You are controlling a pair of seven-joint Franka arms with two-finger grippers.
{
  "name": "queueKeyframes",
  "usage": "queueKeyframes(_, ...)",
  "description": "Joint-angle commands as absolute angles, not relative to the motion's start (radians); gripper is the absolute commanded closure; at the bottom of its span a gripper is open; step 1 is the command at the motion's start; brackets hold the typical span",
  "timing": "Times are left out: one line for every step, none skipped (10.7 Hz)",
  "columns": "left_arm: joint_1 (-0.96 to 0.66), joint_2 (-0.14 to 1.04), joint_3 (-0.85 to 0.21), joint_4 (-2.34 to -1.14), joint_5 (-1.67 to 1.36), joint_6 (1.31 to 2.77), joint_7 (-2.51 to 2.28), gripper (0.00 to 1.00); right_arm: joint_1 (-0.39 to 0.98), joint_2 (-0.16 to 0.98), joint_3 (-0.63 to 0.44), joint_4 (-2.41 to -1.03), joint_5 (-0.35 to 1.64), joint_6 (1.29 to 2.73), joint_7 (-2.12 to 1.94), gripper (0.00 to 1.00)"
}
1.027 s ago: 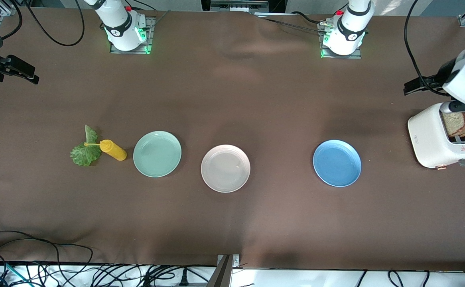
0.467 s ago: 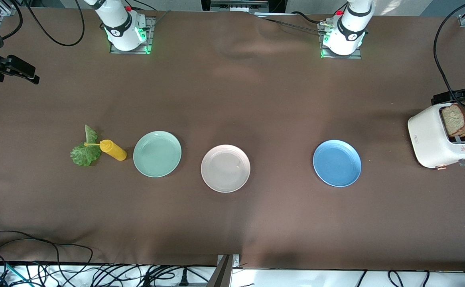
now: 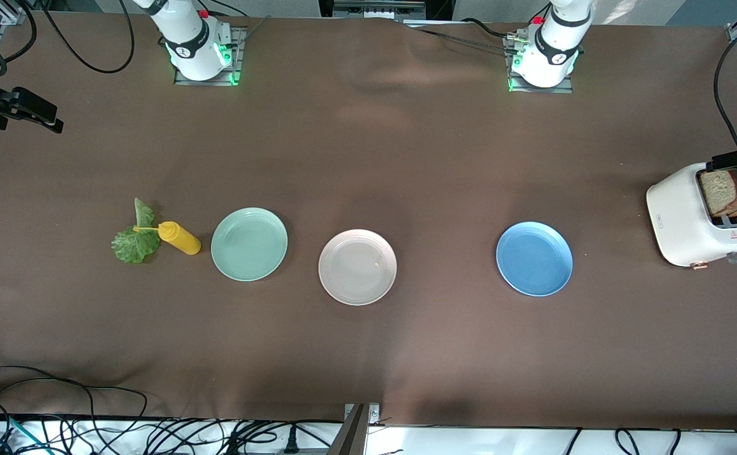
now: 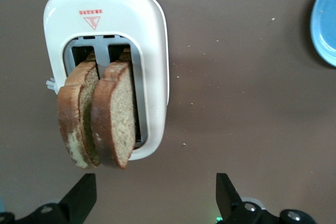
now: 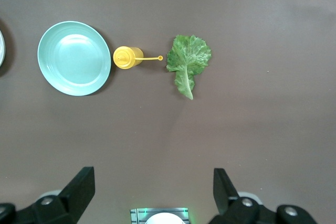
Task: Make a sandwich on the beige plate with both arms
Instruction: 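Lower the left gripper and grasp a bread slice in the toaster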
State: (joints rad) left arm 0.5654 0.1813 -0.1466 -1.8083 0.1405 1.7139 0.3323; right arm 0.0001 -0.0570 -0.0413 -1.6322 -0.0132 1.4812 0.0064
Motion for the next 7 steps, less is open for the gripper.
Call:
queueKeyframes(0.586,0.227,-0.163,-1.802,0.172,1.752,0.351,0.00,-0.003,-0.046,-0.035,-1.606,-0.018,1.462,0.017,0.00)
queueKeyframes(0.586,0.241,-0.163,-1.802,0.172,1.765,0.351,0.00,-0.003,-0.046,-0.035,-1.606,-0.020,1.460,0.017,0.00)
queueKeyframes(0.586,0.248,-0.163,-1.802,0.172,1.769,0.351,0.00,-0.003,-0.046,-0.035,-1.606,-0.020,1.460,0.017,0.00)
queueKeyframes(0.586,0.249,-0.163,-1.802,0.172,1.769,0.351,0.00,-0.003,-0.046,-0.035,-1.606,-0.020,1.460,0.017,0.00)
queueKeyframes(0.586,0.252,-0.163,-1.802,0.172,1.769,0.351,0.00,-0.003,-0.046,-0.035,-1.606,-0.020,1.460,0.017,0.00)
queueKeyframes(0.586,0.252,-0.163,-1.801,0.173,1.769,0.351,0.00,-0.003,-0.046,-0.035,-1.606,-0.020,1.459,0.017,0.00)
queueKeyframes(0.586,0.252,-0.163,-1.799,0.175,1.769,0.353,0.00,-0.003,-0.046,-0.035,-1.606,-0.020,1.459,0.017,0.00)
